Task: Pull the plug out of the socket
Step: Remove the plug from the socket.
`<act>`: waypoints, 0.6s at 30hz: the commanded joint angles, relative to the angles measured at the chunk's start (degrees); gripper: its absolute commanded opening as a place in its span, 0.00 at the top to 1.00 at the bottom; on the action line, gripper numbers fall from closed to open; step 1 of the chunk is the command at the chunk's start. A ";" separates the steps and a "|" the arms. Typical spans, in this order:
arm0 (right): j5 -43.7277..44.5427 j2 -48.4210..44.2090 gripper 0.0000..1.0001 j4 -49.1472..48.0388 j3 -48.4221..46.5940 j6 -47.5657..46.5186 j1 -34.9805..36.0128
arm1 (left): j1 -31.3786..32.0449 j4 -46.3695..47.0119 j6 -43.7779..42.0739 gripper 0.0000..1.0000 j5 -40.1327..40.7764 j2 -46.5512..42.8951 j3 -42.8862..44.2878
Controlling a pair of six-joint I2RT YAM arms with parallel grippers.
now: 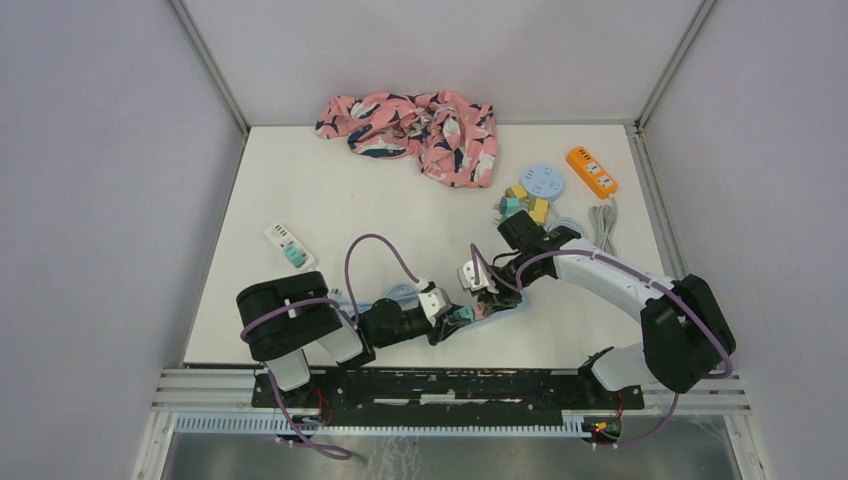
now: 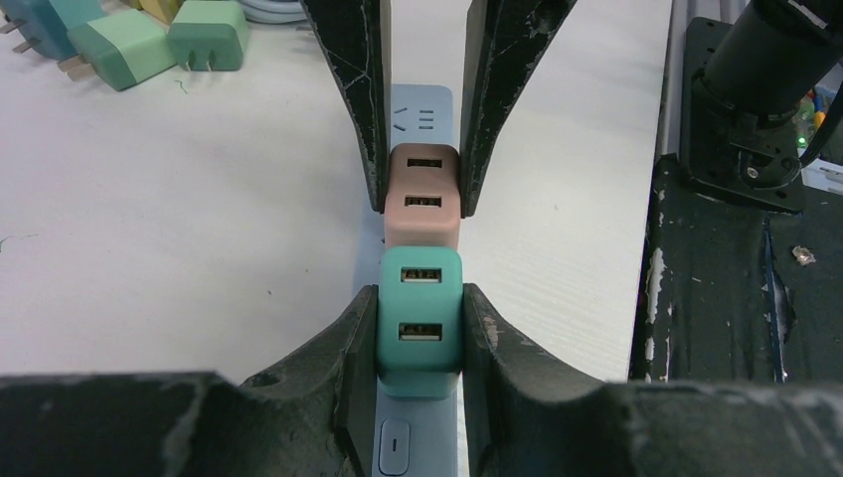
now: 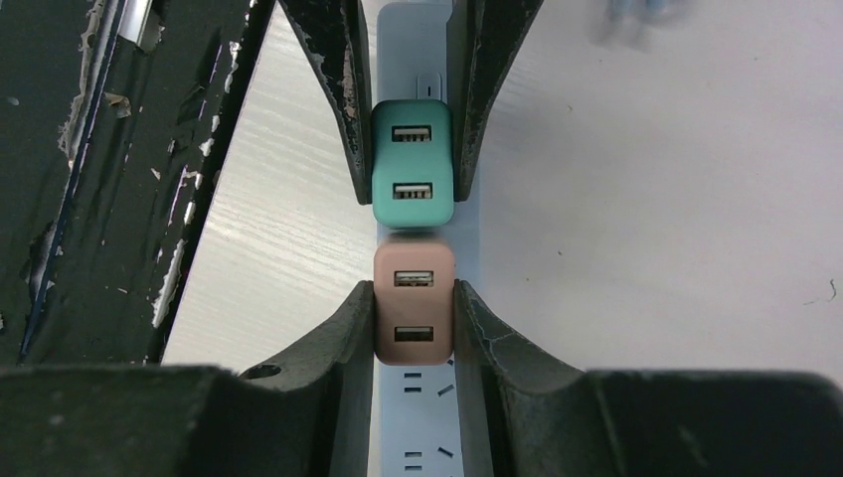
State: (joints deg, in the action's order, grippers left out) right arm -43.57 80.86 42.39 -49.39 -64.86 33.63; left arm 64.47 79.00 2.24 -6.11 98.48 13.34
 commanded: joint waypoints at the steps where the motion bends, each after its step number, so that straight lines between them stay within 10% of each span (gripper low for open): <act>1: -0.34 -0.71 1.00 5.22 -3.68 -6.05 -2.64 | 0.21 -2.72 -1.23 0.97 -0.15 0.18 -0.77; 6: -5.43 -0.58 1.00 8.44 -2.86 -11.89 -1.69 | 0.25 -2.35 -0.94 0.97 -0.22 0.24 -0.78; 18: -2.51 -1.63 1.00 -8.77 -1.07 9.37 0.87 | 0.25 -1.82 -0.67 0.97 -0.31 0.89 -0.89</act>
State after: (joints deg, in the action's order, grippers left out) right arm -44.97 80.86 41.80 -49.19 -62.81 34.37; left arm 64.64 79.05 2.26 -6.20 98.50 13.41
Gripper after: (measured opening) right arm 0.348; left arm 0.376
